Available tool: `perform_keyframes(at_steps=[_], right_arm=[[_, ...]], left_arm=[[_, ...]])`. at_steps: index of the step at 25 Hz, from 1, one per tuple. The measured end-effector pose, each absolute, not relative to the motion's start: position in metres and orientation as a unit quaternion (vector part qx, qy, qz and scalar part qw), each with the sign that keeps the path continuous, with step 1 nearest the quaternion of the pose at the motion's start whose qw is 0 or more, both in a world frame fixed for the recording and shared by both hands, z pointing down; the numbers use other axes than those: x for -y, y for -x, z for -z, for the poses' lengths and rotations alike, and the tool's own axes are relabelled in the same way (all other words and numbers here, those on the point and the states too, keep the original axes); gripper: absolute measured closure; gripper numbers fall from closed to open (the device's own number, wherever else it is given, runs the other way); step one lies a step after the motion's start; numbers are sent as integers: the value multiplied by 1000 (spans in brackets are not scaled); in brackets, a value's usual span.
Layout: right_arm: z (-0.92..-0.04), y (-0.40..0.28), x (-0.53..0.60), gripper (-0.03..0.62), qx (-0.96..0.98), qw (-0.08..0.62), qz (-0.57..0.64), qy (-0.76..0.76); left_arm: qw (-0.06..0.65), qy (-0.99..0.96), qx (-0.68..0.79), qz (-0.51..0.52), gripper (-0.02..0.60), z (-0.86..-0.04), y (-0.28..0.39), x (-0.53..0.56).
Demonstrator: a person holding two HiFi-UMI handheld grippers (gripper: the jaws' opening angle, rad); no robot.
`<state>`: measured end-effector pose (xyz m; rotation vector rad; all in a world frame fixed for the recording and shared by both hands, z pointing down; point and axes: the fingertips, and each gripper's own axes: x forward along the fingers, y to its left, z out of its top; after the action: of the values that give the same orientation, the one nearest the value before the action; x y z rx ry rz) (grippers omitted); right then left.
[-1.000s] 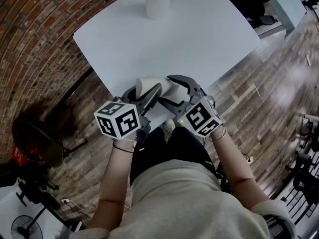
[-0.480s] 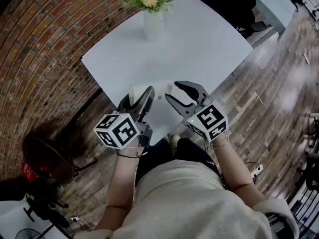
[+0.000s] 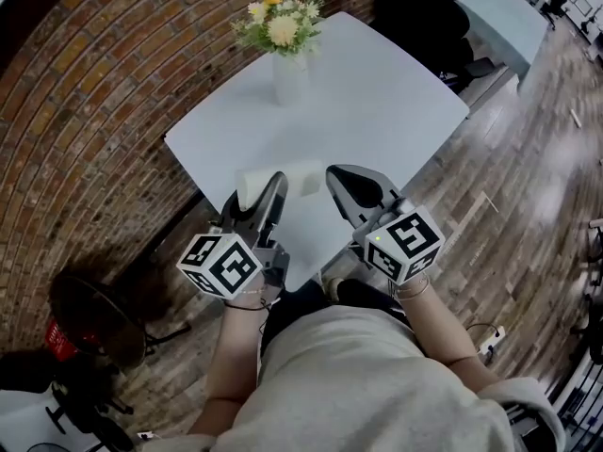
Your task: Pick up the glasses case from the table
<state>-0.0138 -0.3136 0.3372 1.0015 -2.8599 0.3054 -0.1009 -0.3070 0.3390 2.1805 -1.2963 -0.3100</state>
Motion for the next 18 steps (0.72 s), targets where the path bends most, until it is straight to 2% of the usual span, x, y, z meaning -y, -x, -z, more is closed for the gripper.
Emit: perform_keyframes(at_steps=[7, 13, 18], right_arm=[[-317, 17, 311, 595, 945, 39, -79, -314], [-313, 18, 309, 595, 948, 9, -98, -304], [-321, 16, 314, 595, 945, 22, -101, -311]], left_arm=[[244, -835, 475, 129, 430, -314, 99, 307], [241, -832, 482, 129, 429, -312, 101, 305], [235, -836, 478, 131, 430, -314, 97, 302]])
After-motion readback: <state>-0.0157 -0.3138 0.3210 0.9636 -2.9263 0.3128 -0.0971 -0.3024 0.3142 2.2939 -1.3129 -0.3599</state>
